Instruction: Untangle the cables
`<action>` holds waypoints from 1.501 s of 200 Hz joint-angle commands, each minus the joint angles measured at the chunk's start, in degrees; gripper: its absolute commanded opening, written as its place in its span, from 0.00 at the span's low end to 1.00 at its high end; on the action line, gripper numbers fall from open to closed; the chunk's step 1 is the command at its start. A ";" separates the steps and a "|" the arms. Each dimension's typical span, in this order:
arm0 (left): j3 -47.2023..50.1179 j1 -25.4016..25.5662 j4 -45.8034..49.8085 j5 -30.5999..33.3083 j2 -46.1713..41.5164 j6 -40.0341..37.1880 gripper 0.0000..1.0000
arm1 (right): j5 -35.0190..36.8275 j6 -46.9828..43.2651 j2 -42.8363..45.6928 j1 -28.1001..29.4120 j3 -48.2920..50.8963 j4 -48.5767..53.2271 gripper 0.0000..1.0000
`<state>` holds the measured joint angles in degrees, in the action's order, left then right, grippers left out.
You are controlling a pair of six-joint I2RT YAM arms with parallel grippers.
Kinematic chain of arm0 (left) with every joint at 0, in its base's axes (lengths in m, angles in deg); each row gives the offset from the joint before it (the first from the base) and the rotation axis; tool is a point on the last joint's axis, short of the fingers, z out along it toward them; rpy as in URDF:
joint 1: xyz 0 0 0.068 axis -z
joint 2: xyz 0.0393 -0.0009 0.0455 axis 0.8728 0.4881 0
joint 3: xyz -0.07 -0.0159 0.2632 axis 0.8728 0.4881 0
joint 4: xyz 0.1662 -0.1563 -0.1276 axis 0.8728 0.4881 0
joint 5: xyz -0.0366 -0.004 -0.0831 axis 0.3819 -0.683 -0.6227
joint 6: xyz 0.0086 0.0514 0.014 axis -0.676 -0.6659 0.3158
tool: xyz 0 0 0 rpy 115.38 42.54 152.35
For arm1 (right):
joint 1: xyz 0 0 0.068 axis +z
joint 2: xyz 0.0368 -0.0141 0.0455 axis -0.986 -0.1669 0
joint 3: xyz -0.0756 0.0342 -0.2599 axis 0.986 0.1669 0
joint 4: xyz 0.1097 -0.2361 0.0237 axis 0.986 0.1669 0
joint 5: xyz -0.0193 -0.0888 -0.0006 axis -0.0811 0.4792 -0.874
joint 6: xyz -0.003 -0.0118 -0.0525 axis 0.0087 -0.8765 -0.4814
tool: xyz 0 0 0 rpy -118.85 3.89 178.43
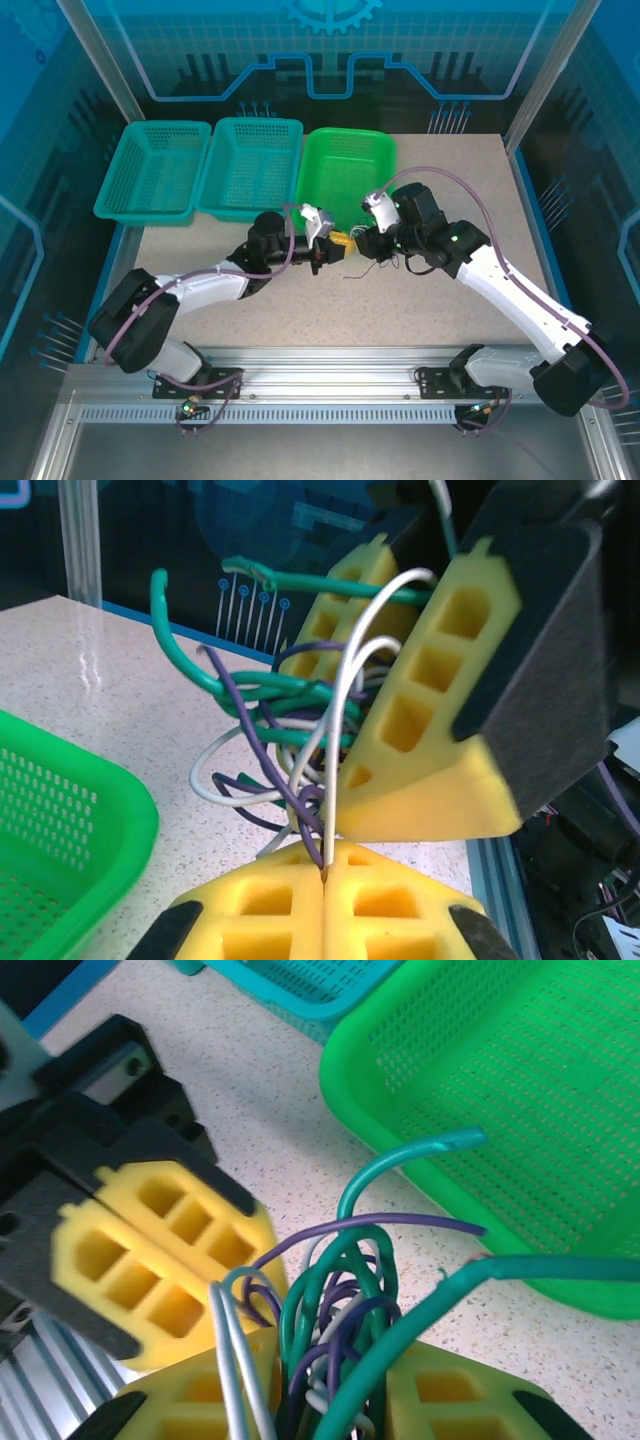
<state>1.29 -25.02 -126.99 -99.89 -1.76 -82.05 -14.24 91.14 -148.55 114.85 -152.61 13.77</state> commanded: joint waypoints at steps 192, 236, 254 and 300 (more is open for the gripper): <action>-3.62 0.34 22.17 6.35 -13.16 -11.15 0.47 | 4.71 5.19 -1.87 -2.03 9.02 -5.04 0.00; -3.63 0.77 16.72 3.16 -3.18 -15.18 0.59 | 1.52 4.55 -0.60 -1.24 7.87 -5.13 0.00; -2.90 0.78 13.68 3.29 0.54 -17.30 0.60 | 0.86 3.90 -0.21 -0.92 7.42 -4.71 0.00; -3.27 0.84 3.61 2.68 8.07 -17.15 0.61 | -1.08 2.56 0.37 0.80 5.30 -3.28 0.00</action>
<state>-1.92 -24.49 -115.01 -95.04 3.47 -97.42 -12.80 95.45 -149.69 114.20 -144.41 9.35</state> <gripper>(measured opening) 0.611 0.169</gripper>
